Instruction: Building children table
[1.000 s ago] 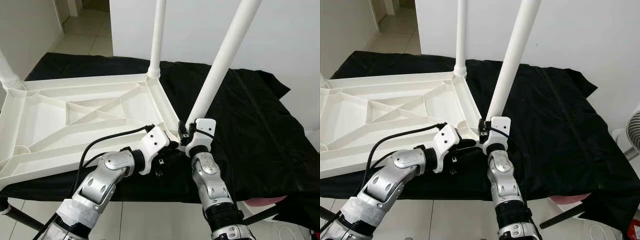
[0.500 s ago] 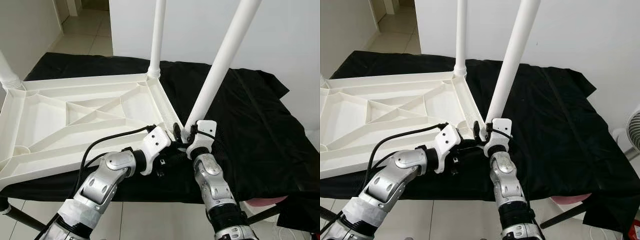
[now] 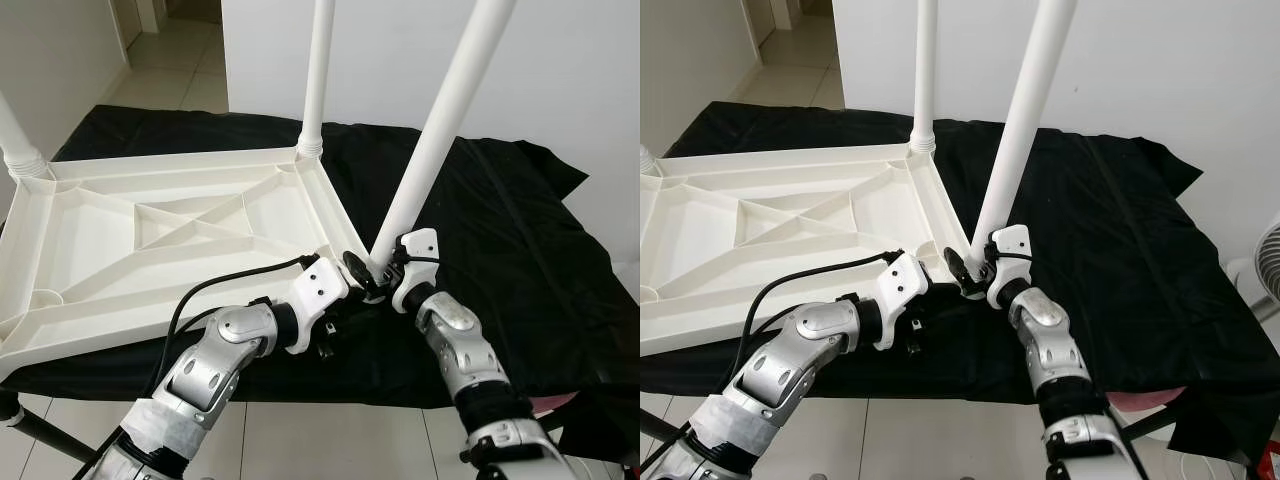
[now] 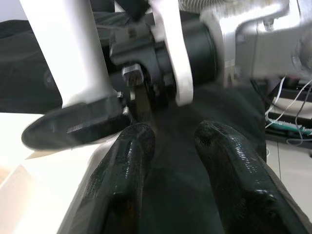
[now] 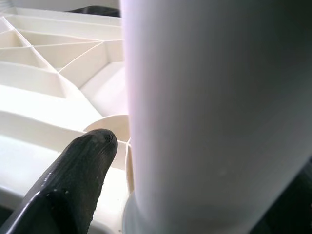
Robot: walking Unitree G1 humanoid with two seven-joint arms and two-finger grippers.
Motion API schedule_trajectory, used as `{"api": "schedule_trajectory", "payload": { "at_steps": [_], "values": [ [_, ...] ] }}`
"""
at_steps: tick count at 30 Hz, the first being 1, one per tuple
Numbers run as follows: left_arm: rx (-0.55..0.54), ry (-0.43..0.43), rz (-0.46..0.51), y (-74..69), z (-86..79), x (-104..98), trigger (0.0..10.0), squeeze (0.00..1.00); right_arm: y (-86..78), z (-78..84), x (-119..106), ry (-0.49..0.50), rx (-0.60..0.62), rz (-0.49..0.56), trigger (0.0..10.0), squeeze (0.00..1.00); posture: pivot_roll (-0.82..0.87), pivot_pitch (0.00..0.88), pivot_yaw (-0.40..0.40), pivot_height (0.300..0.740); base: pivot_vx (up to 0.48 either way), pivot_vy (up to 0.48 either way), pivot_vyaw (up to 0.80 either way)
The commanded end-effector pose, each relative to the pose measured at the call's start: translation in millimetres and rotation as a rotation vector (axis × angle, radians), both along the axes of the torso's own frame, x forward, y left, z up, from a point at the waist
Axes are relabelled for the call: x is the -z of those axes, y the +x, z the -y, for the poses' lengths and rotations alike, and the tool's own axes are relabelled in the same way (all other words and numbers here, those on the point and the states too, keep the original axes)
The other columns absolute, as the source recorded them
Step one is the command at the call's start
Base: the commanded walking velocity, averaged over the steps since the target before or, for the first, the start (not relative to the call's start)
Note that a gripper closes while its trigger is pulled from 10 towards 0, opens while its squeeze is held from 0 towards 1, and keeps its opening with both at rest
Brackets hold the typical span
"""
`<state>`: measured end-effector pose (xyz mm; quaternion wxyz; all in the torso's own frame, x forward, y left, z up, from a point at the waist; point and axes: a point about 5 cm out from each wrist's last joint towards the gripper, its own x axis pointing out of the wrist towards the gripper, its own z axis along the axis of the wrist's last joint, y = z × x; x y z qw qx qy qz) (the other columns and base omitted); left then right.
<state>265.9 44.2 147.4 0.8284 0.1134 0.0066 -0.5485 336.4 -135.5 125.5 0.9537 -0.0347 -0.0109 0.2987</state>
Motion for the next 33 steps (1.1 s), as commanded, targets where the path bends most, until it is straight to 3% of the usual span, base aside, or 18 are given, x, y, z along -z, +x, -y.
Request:
{"api": "schedule_trajectory", "payload": {
  "at_steps": [1,5,6,7,8,10,11,20,28,29,33],
  "values": [
    [-0.012,0.021,0.01,0.4,1.2,4,10.0,0.0,1.3,-2.5,3,-0.026,-0.051,-0.01,10.0,0.0,0.02,0.0,-0.086,0.74,0.0,0.0,0.0],
    [-0.031,0.06,0.033,0.8,0.9,10,10.0,0.0,5.3,-1.4,4,-0.057,-0.089,-0.02,10.0,0.0,0.03,0.0,-0.093,0.74,0.0,0.0,0.0],
    [-0.044,0.072,0.039,1.0,0.3,13,10.0,0.0,7.1,-0.9,4,-0.071,-0.094,-0.024,8.0,0.0,0.03,0.0,-0.095,0.74,0.0,0.0,0.0],
    [-0.044,0.072,0.039,1.0,0.3,13,10.0,0.0,7.1,-0.9,4,-0.071,-0.094,-0.024,8.0,0.0,0.03,0.0,-0.095,0.74,0.0,0.0,0.0],
    [-0.059,0.079,0.039,1.4,-0.7,15,10.0,0.0,8.1,-0.6,4,-0.072,-0.102,-0.029,3.5,0.0,0.04,0.0,-0.096,0.74,0.0,0.0,0.0],
    [-0.069,0.081,0.037,1.7,-1.5,16,10.0,0.0,8.6,-0.5,5,-0.069,-0.107,-0.033,3.5,0.0,0.04,0.0,-0.096,0.74,0.0,0.0,0.0],
    [-0.087,0.08,0.034,2.5,-4.1,17,10.0,0.0,8.5,-0.6,5,-0.058,-0.117,-0.037,0.0,0.0,0.04,0.0,-0.095,0.74,0.0,0.0,0.0],
    [-0.253,0.04,0.035,16.9,-23.5,14,10.0,0.0,3.0,-1.2,9,0.024,-0.091,-0.026,0.0,0.0,0.03,0.0,-0.086,0.74,0.0,0.0,0.0],
    [-0.271,0.004,0.019,15.9,-22.3,13,10.0,0.0,-3.4,-6.8,11,0.06,-0.032,-0.019,0.0,0.0,0.03,0.0,-0.083,0.74,0.0,0.0,0.0],
    [-0.283,0.007,0.023,17.4,-22.9,13,10.0,0.0,-5.5,-10.4,14,0.053,-0.013,-0.027,10.0,0.0,0.02,0.0,-0.08,0.74,0.0,0.0,0.0],
    [-0.296,0.013,0.031,19.2,-24.2,13,10.0,0.0,-8.0,-14.6,17,0.037,0.014,-0.037,10.0,0.0,0.02,0.0,-0.08,0.74,0.0,0.0,0.0]
  ]
}}
